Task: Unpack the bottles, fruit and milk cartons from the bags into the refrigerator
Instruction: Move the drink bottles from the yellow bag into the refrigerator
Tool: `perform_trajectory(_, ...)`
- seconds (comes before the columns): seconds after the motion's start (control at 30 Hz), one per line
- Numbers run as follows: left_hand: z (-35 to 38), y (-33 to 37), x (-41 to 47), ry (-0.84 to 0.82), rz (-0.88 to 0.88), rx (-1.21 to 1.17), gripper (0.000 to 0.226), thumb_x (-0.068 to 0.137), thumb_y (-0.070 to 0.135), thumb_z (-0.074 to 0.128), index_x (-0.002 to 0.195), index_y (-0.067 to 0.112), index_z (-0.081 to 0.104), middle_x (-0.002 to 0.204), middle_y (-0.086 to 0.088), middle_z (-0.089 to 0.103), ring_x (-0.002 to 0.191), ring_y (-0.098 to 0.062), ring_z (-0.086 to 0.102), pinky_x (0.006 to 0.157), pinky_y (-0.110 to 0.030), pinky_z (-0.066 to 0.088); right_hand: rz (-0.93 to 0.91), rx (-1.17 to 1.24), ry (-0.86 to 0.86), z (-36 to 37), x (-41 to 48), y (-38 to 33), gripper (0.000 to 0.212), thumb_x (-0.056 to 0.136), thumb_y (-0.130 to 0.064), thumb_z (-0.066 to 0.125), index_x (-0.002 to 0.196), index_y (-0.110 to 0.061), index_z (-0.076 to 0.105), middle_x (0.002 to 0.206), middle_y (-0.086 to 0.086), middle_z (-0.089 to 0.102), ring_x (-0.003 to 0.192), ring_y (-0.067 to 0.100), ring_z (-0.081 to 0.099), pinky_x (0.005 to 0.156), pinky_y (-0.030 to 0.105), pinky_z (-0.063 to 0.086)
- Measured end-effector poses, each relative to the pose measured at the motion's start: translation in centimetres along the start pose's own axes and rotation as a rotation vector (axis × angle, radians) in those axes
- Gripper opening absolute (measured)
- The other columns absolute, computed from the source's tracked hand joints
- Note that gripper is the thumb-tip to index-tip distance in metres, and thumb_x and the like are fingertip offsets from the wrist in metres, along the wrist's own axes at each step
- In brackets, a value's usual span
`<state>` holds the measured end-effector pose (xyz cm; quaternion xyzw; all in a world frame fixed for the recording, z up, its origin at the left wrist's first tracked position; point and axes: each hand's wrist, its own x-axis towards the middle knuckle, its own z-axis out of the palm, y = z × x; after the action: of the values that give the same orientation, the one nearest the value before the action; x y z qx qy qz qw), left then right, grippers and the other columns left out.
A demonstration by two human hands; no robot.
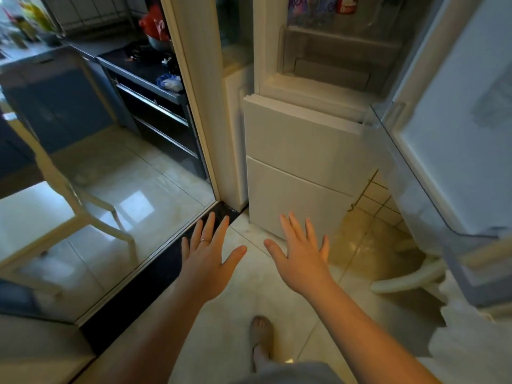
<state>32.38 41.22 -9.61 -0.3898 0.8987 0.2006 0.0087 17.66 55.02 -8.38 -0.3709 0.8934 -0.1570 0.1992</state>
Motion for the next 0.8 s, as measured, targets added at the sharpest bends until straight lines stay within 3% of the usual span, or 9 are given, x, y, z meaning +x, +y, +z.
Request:
perform_trajectory(0.43, 9.1, 4.8, -16.5, -0.11, 0.144, -0.049, 0.08, 0.089, 0.076, 0.018, 0.157, 0.039, -0.002, 0.167, 0.007, -0.013, 0.152, -0.021, -0.016, 0.121, -0.054, -0.006, 0.141, -0.008, -0.026, 3.4, -19.6, 9.7, 0.072, 0.095, -0.072, 0.015, 0.156, -0.041, -0.007, 0.164, -0.016, -0.017, 0.149, 0.018, -0.025, 0.118, 0.056, -0.017)
perform_trajectory(0.63, 13.1, 12.2, -20.7, -0.183, 0.234, -0.026, 0.083, 0.086, 0.079, 0.014, 0.158, 0.04, -0.003, 0.166, 0.008, -0.016, 0.152, -0.02, -0.018, 0.122, -0.053, -0.007, 0.206, -0.011, 0.022, 1.3, -25.9, 17.4, 0.072, 0.095, -0.071, 0.018, 0.156, -0.04, -0.004, 0.164, -0.016, -0.014, 0.151, 0.018, -0.021, 0.117, 0.056, -0.014)
perform_trajectory(0.8, 18.3, 22.6, -24.8, -0.206, 0.315, 0.003, 0.087, 0.082, 0.082, 0.01, 0.157, 0.039, -0.004, 0.165, 0.008, -0.018, 0.152, -0.019, -0.018, 0.123, -0.054, -0.005, 0.282, 0.006, 0.072, -1.5, -31.8, 27.9, 0.071, 0.096, -0.07, 0.021, 0.156, -0.042, -0.002, 0.164, -0.016, -0.013, 0.151, 0.02, -0.019, 0.118, 0.058, -0.011)
